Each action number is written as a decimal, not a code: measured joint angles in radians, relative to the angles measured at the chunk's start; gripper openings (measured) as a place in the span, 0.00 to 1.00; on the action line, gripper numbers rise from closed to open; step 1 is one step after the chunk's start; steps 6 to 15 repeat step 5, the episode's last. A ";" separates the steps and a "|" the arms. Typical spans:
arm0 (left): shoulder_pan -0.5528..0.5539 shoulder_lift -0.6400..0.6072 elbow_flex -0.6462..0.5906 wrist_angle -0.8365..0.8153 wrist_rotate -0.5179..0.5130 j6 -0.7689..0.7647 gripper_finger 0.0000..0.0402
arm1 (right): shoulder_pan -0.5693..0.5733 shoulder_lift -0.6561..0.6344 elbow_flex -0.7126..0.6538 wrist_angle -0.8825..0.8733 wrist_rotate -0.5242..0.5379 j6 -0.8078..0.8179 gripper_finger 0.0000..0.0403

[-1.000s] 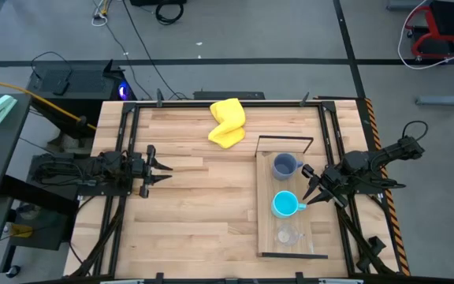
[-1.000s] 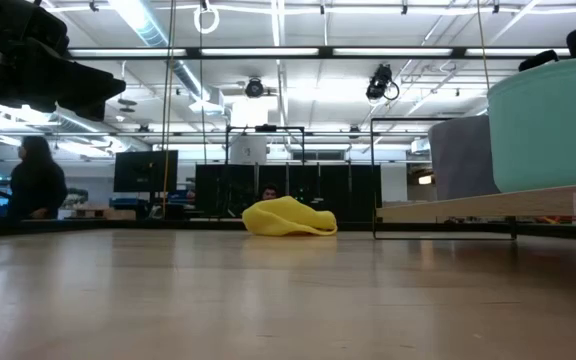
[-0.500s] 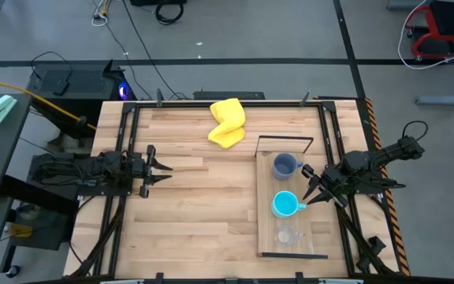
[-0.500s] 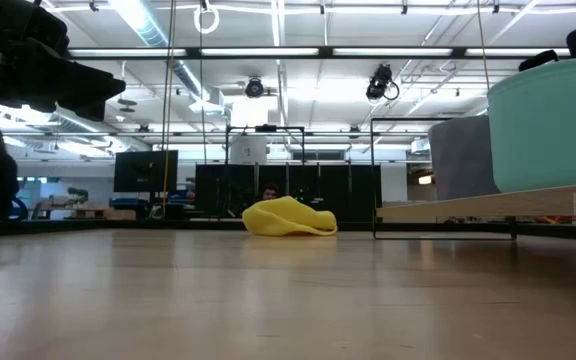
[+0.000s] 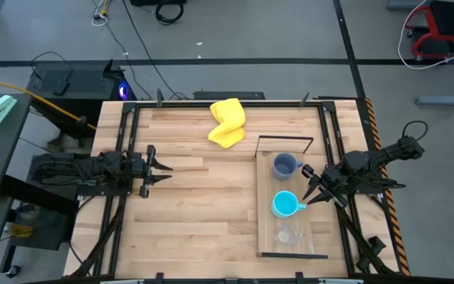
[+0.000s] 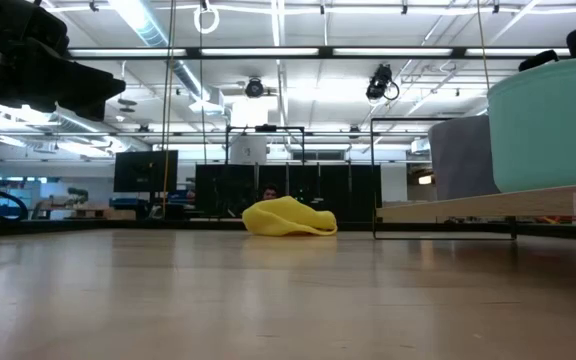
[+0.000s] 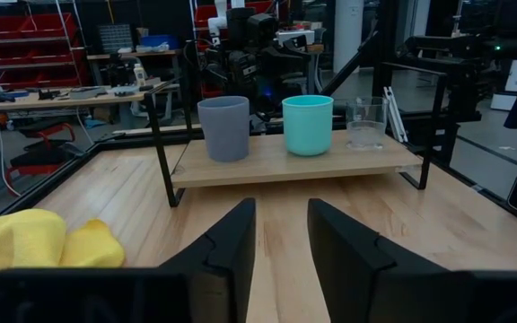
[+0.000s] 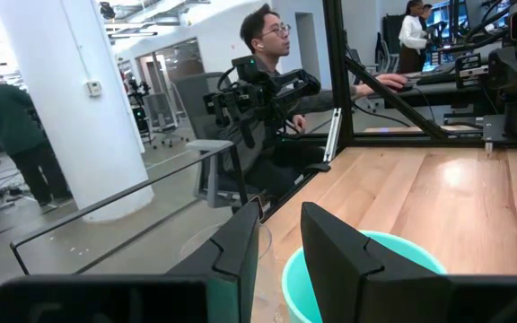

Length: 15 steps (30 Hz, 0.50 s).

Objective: Stack small to large cups/mugs on shelf
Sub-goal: Return to Home Position

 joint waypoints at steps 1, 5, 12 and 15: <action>0.000 0.000 0.000 0.000 0.000 0.000 0.28 | 0.000 0.000 0.000 0.000 0.000 0.000 0.24; 0.000 0.000 0.000 0.000 0.000 0.000 0.28 | 0.000 0.000 0.000 0.000 0.000 0.000 0.24; 0.000 0.000 0.000 0.000 0.000 0.000 0.28 | 0.000 0.000 0.000 0.000 0.000 0.000 0.24; 0.000 0.000 0.000 0.000 0.000 0.000 0.28 | 0.000 0.000 0.000 0.000 0.000 0.000 0.24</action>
